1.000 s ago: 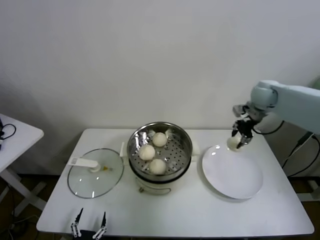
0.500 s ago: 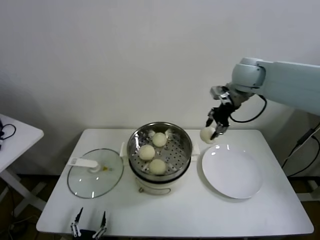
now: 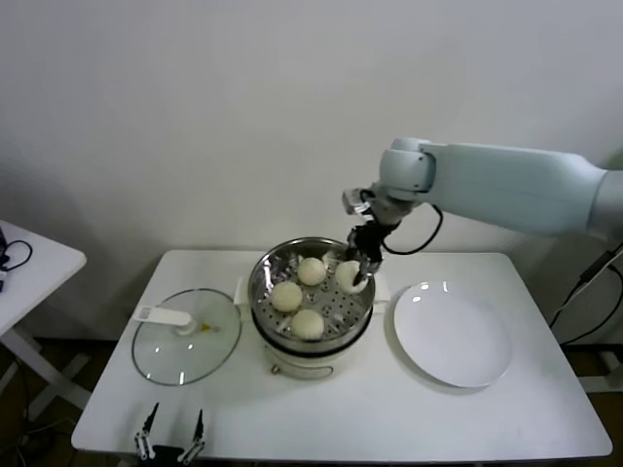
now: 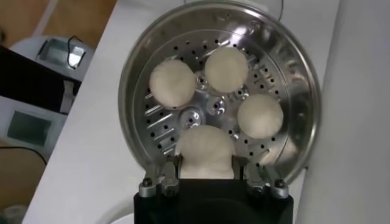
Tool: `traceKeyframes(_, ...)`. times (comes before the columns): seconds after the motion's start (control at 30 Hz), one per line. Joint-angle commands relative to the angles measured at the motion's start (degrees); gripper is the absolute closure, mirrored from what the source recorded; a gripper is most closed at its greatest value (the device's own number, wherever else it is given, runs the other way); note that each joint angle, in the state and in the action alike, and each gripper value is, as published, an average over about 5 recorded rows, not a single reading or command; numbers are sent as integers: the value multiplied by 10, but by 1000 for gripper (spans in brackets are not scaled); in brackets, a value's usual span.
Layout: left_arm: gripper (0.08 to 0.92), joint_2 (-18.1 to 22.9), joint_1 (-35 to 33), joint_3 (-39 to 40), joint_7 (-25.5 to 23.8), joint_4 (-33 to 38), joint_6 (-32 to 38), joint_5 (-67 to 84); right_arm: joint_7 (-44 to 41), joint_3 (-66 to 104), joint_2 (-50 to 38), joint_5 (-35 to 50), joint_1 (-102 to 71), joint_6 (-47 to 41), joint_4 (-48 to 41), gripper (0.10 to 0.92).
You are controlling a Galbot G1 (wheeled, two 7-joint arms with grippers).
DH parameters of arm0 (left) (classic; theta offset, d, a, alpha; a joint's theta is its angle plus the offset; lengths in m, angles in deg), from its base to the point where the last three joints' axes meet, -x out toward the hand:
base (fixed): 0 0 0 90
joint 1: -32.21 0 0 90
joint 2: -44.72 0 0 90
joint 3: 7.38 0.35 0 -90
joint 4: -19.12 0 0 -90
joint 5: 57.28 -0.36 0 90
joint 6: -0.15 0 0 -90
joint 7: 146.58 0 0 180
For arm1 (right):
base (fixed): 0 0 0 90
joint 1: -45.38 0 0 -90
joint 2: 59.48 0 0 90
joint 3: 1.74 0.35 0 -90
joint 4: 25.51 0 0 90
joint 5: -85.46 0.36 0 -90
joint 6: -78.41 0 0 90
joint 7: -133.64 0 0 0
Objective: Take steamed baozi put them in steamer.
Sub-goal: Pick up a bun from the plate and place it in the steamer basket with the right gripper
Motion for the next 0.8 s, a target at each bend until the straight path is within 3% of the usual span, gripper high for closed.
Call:
traceKeyframes(0.03, 177, 8, 2, 0, 0, -2, 0, 1, 21, 37, 39, -73, -106, -13, -46, 457)
traceKeyframes(0.63, 177, 7, 10, -2, 0, -7, -2, 7, 26, 55, 44, -83, -126, 2, -81, 451)
traceKeyframes(0.8, 177, 6, 9, -3, 0, -4, -3, 7, 12, 49, 35, -53, -87, 10, -71, 341)
